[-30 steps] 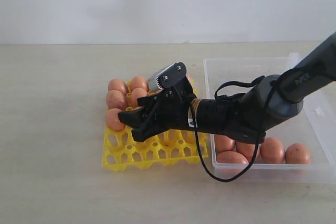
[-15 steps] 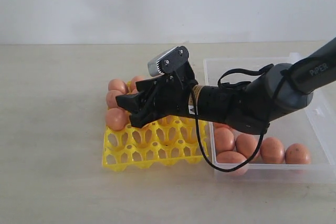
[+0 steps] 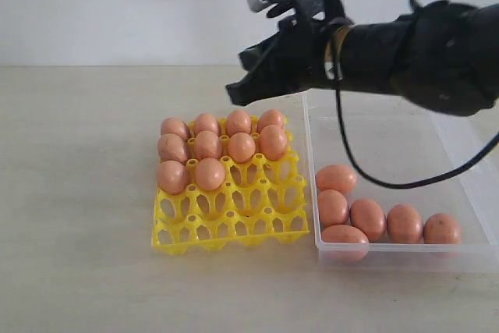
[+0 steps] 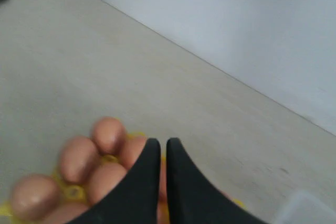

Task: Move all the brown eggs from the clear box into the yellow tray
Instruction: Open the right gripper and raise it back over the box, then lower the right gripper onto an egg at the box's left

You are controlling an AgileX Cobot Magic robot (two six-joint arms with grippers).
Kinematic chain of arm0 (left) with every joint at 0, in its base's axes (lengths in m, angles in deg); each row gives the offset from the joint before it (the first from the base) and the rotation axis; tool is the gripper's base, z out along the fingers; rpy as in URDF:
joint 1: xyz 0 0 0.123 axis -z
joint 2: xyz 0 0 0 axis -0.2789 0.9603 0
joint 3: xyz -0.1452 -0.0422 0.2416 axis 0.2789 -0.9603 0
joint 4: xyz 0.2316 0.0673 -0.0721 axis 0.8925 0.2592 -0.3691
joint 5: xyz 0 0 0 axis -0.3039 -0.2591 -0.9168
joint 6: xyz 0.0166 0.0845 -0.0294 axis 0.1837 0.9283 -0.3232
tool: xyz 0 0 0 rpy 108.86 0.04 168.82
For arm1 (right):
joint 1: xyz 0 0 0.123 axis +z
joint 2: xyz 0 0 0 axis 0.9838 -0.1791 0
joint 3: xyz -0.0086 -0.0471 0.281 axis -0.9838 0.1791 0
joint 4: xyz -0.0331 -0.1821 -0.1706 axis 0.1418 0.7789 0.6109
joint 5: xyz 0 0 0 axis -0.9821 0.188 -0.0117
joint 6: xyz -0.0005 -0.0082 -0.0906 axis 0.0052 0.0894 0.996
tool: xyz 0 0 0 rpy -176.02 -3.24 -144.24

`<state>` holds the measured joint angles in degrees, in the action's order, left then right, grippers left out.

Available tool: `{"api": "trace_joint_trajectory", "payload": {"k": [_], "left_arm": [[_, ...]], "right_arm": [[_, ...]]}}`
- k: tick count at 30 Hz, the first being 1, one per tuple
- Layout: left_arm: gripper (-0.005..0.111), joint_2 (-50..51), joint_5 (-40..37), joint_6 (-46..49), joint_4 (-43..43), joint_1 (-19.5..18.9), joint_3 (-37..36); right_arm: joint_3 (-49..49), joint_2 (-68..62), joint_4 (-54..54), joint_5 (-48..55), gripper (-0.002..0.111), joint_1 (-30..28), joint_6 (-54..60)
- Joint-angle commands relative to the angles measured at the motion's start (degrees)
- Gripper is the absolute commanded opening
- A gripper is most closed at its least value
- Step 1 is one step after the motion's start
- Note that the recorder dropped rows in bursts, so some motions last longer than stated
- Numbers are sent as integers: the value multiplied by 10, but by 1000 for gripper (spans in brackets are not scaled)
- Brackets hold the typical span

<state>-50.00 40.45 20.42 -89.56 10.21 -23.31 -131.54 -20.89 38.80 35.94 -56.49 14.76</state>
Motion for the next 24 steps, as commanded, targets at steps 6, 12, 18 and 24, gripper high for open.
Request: {"api": "trace_joint_trajectory", "payload": {"k": [6,12,18,24], "left_arm": [[4,-2,1,2,0,-2,-2],[4,-2,1,2,0,-2,-2],[4,-2,1,2,0,-2,-2],[4,-2,1,2,0,-2,-2]], "right_arm": [[1,185,-89,442,0,-89,46],[1,186,-379,596,0,-89,480],[1,154,-425,529,7,-89,663],[1,95,-418,452,64,-89,785]]}}
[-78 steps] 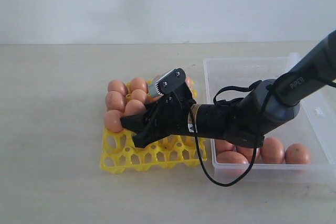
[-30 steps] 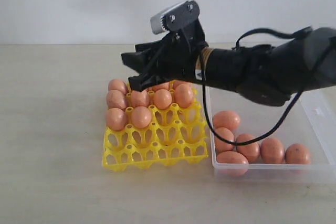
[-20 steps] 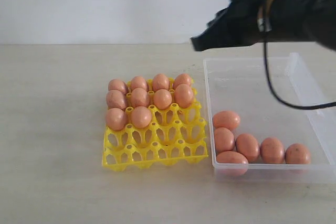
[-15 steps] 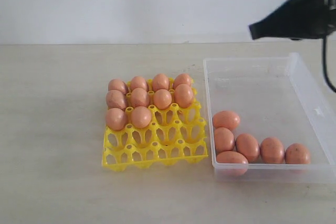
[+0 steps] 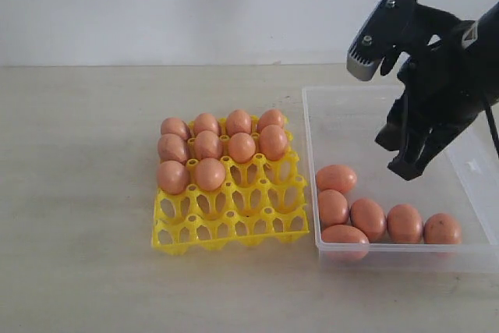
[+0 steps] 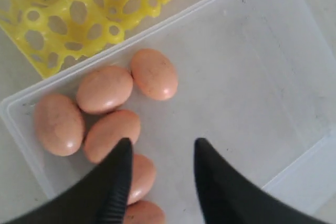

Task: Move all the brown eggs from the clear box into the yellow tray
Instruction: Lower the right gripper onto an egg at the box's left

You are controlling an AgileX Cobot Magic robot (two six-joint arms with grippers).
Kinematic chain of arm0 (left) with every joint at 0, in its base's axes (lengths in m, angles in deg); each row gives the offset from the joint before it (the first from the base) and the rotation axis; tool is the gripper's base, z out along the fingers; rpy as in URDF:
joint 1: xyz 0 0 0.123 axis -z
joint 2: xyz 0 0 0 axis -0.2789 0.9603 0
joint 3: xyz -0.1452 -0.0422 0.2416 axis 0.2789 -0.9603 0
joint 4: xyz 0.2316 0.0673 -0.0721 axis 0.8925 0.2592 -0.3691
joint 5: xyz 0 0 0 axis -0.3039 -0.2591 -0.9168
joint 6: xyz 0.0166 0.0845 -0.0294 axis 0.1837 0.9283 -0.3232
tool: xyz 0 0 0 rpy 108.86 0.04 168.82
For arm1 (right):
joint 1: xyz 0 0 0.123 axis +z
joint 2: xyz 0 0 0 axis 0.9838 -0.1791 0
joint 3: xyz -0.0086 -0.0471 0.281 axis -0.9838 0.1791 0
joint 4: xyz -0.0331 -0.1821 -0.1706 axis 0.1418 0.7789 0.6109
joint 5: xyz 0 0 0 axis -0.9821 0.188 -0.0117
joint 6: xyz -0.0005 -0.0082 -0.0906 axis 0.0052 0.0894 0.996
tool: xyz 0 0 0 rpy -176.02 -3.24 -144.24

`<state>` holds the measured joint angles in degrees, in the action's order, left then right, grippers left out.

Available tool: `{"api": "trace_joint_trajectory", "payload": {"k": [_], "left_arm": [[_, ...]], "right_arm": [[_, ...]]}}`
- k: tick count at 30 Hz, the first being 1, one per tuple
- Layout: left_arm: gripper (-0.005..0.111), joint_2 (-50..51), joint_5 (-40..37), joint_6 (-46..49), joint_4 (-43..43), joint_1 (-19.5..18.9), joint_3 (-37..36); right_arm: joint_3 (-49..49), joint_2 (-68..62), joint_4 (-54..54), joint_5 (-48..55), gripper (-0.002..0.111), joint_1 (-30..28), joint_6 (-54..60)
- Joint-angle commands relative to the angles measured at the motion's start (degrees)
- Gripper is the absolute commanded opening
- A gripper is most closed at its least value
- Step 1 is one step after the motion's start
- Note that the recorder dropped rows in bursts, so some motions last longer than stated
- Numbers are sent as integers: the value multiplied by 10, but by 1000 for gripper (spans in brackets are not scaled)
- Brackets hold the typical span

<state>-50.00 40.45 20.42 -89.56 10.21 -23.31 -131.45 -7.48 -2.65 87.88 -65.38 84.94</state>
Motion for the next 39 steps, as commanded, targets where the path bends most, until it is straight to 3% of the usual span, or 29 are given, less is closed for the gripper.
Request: {"api": "trace_joint_trajectory", "payload": {"k": [1,5,11,16,20,22,24,27,28,39], "left_arm": [[4,-2,1,2,0,-2,-2],[4,-2,1,2,0,-2,-2],[4,-2,1,2,0,-2,-2],[4,-2,0,2,0,0,-2],[4,-2,0,2,0,0,-2],[4,-2,0,2,0,0,-2],[4,-2,0,2,0,0,-2],[4,-2,0,2,0,0,-2],[4,-2,0,2,0,0,-2],[4,-2,0,2,0,0,-2]], "right_arm": [[0,-55,-10,-93,68,0,104],[0,-111,-22,-136,62,1,137],[0,-145,-21,-164,41,1,160],[-1,-144,-168,-195,-1,1,96],[-32,-157,-57,-7,0,1,110],[-41,-161,15,21,5,1,124],[-41,-161,40,21,20,1,141],[-41,-172,40,4,53,1,207],[-41,-175,40,-17,58,1,220],[-41,-229,42,-117,59,1,259]]}}
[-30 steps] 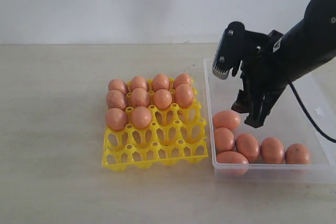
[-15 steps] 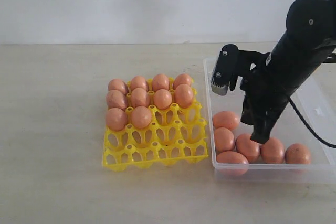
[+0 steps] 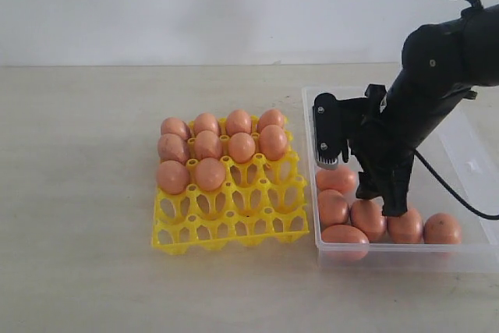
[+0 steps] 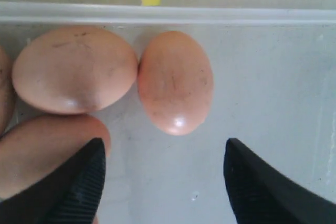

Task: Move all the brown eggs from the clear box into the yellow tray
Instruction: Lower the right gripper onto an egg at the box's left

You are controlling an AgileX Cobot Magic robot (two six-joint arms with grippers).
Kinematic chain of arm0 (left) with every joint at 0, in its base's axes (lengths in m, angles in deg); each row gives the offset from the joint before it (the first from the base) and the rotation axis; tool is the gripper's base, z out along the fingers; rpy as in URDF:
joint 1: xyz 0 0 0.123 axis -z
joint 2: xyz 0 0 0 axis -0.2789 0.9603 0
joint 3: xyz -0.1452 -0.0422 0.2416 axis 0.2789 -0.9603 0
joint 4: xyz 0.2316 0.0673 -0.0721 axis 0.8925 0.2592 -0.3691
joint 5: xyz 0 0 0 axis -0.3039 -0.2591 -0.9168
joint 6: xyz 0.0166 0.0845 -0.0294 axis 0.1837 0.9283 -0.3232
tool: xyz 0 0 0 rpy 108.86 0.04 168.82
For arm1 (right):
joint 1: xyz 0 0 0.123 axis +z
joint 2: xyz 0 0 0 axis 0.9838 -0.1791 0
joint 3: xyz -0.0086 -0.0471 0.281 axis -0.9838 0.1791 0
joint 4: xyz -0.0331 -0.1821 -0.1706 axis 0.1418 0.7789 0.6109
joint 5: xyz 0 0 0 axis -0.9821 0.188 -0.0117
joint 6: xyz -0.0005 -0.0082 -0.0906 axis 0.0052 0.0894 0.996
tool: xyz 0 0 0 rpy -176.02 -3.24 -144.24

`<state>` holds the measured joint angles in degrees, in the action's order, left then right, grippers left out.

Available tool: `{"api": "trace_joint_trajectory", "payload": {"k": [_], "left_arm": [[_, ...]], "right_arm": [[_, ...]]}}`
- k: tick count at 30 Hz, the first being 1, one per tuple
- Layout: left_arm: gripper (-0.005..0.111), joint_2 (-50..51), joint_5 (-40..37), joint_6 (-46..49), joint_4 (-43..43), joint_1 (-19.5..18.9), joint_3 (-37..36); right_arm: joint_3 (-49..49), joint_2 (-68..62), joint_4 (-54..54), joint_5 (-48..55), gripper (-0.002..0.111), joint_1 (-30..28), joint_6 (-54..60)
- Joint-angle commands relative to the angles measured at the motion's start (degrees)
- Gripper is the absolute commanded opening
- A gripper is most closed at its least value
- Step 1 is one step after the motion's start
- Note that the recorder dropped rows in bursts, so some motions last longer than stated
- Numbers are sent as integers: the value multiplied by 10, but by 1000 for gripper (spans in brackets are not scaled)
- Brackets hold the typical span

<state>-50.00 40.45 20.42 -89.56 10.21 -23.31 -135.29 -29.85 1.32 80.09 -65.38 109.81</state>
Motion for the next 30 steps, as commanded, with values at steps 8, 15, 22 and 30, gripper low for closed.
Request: {"api": "trace_joint_trajectory", "payload": {"k": [8,15,22,30], "left_arm": [[4,-2,0,2,0,0,-2],[4,-2,0,2,0,0,-2],[4,-2,0,2,0,0,-2],[4,-2,0,2,0,0,-2]], "right_arm": [[-2,-41,3,-70,59,1,30],[-2,-57,1,-94,59,2,36],[-2,-58,1,-112,59,2,45],[-2,-83,1,-118,59,2,45]]}}
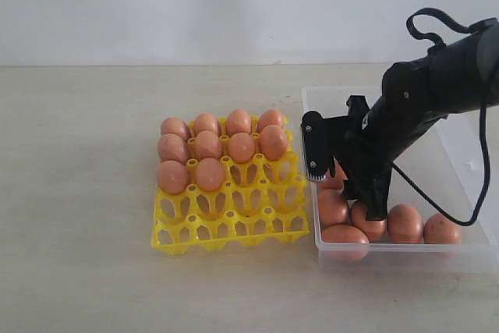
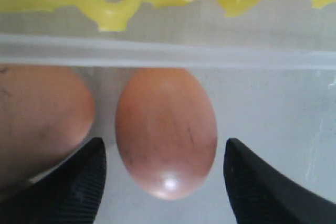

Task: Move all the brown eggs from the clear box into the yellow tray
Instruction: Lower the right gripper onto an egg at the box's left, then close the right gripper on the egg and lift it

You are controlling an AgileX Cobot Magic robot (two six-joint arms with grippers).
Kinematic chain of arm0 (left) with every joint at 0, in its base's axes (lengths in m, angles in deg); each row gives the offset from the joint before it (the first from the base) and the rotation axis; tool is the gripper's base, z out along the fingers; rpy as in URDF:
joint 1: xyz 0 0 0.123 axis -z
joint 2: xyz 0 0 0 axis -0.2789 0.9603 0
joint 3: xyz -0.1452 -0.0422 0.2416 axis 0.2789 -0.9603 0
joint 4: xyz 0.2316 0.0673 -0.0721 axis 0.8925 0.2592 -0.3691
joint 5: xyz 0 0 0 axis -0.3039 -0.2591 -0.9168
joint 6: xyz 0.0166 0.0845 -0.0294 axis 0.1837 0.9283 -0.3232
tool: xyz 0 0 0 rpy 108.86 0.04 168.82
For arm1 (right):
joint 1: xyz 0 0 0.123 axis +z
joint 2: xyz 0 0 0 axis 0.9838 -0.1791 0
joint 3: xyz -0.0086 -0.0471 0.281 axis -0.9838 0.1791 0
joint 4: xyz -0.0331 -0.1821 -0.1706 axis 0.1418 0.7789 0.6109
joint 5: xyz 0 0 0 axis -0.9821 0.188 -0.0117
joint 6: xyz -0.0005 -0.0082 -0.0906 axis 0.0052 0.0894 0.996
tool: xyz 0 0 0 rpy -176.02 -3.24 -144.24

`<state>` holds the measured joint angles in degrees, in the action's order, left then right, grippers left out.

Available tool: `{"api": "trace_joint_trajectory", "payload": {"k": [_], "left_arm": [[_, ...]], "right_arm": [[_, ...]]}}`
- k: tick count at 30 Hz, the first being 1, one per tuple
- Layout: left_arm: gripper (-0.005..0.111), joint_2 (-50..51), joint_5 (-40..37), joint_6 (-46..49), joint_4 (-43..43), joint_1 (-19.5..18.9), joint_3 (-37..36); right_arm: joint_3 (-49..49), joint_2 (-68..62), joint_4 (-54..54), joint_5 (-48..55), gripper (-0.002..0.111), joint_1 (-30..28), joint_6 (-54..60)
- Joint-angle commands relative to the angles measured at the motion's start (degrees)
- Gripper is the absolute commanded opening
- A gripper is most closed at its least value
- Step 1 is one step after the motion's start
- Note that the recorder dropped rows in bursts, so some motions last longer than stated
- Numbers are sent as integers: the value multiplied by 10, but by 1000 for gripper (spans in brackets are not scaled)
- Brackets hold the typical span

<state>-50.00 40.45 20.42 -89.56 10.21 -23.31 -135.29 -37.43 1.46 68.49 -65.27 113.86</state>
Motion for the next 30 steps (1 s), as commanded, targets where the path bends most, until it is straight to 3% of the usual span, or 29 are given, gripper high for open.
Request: {"api": "trace_joint_trajectory", "payload": {"k": [1,8,19,26,30], "left_arm": [[4,-2,0,2,0,0,-2],[4,-2,0,2,0,0,-2],[4,-2,0,2,0,0,-2],[4,-2,0,2,0,0,-2],[4,-2,0,2,0,0,-2]], "right_arm": [[-2,-7,0,-4,59,1,5],[-2,-7,0,-6,56,1,5],[-2,-7,-1,-6,1,1,-11],[-2,9,-6,-28,0,1,-164],[-2,26,-22,-33,0,-2,-191]]}}
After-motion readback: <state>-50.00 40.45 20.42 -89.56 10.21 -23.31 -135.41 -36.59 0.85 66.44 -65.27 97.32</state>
